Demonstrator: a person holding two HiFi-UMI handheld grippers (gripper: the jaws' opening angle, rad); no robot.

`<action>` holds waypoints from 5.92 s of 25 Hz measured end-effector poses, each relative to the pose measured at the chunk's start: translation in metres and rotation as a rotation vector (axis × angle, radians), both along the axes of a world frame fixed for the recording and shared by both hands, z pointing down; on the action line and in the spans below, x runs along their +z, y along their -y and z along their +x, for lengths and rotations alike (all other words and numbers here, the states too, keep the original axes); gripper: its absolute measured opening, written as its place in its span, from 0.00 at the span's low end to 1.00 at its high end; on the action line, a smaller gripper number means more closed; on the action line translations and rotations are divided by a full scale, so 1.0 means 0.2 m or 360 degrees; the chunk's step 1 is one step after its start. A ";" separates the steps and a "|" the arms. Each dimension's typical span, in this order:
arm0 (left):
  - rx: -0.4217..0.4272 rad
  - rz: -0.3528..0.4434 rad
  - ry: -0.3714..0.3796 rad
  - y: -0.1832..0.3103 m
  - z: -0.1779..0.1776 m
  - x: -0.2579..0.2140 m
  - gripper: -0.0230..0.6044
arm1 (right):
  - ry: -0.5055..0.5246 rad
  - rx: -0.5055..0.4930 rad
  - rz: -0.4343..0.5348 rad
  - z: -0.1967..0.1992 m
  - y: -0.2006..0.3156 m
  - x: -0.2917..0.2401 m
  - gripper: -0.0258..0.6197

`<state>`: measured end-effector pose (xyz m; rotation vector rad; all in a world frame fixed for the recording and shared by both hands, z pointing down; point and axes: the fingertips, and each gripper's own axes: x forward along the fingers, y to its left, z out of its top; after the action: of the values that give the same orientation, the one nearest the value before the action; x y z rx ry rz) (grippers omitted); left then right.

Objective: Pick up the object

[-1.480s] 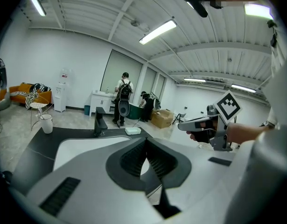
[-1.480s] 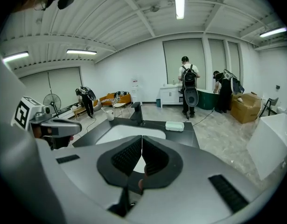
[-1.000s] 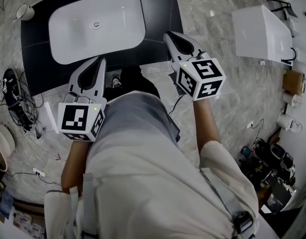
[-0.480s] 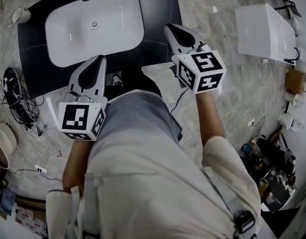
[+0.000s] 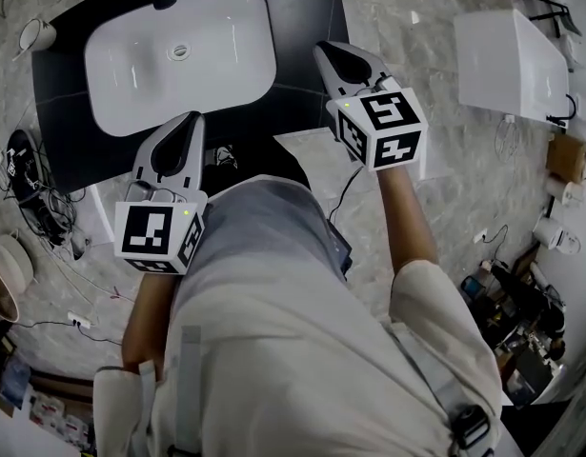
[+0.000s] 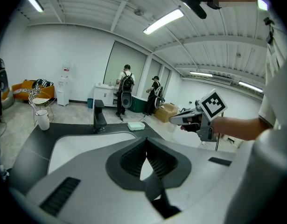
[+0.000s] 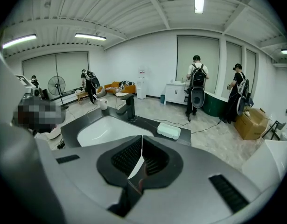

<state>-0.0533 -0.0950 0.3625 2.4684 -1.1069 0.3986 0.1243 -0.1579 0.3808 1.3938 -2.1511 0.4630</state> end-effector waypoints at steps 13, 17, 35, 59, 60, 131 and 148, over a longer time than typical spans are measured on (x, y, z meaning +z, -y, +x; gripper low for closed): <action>-0.0035 -0.0036 0.0012 0.03 0.02 0.04 0.05 | -0.0141 -0.0096 -0.0067 0.06 0.15 0.15 0.06; -0.0042 -0.0045 0.0013 0.05 0.03 0.04 0.05 | -0.0196 -0.0154 -0.0088 0.05 0.19 0.19 0.06; -0.0045 -0.0065 0.0005 0.15 0.17 0.05 0.05 | -0.0263 -0.0270 -0.0131 0.08 0.35 0.28 0.06; -0.0082 -0.0128 0.0021 0.25 0.26 0.13 0.05 | -0.0418 -0.0401 -0.0236 0.15 0.57 0.51 0.18; -0.0086 -0.0132 0.0020 0.25 0.25 0.13 0.05 | -0.0425 -0.0401 -0.0236 0.15 0.58 0.52 0.18; -0.0308 -0.0279 0.0012 0.34 0.15 0.24 0.05 | -0.1036 -0.0845 -0.0382 0.08 1.07 1.04 0.26; -0.0289 -0.0273 0.0013 0.37 0.16 0.21 0.05 | -0.1116 -0.0911 -0.0436 0.07 1.04 1.06 0.09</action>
<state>-0.0222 -0.1686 0.4055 2.1993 -1.2338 0.4301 0.1386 -0.3664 0.5937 0.6037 -1.6987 0.0236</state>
